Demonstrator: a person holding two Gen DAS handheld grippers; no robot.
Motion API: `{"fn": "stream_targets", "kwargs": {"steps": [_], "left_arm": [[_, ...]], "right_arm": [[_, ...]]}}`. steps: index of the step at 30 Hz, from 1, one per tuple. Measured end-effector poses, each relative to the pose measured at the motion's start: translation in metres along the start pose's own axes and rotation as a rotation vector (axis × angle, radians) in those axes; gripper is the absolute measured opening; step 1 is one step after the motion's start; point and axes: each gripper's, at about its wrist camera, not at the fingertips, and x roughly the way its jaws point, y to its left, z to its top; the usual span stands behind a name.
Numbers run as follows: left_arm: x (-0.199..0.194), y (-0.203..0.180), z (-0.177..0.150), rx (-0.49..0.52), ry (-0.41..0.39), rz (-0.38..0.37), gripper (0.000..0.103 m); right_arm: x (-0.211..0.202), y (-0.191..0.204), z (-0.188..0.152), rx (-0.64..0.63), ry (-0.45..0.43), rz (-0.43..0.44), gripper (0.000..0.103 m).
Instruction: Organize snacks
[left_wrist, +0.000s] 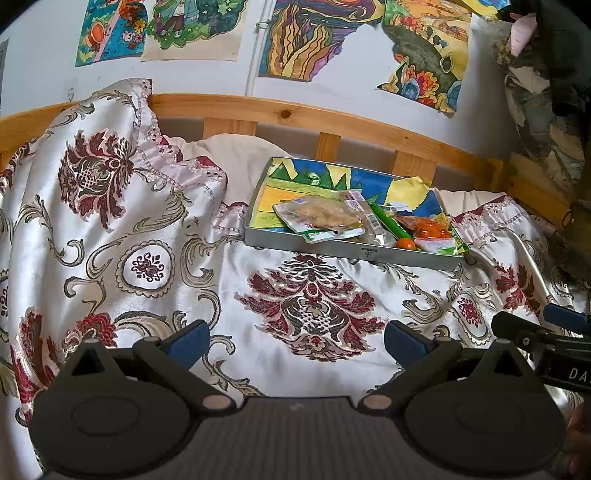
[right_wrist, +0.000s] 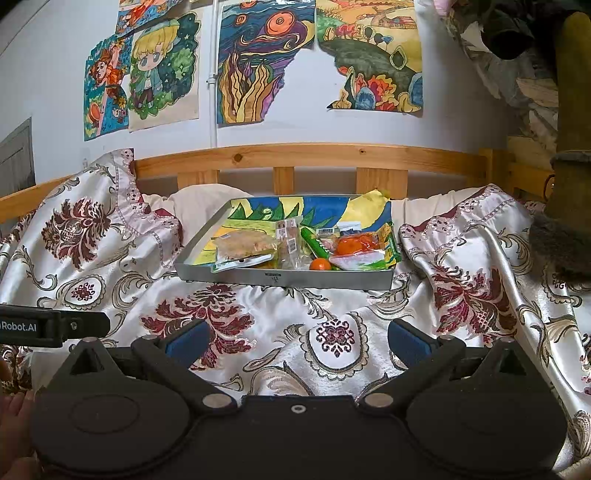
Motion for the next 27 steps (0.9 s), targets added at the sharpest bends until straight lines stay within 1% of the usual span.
{"fn": "stream_targets", "kwargs": {"steps": [27], "left_arm": [[-0.0014, 0.0018, 0.0012, -0.033, 0.005, 0.022, 0.102]], "right_arm": [[0.001, 0.0005, -0.0009, -0.002, 0.007, 0.002, 0.102]]}}
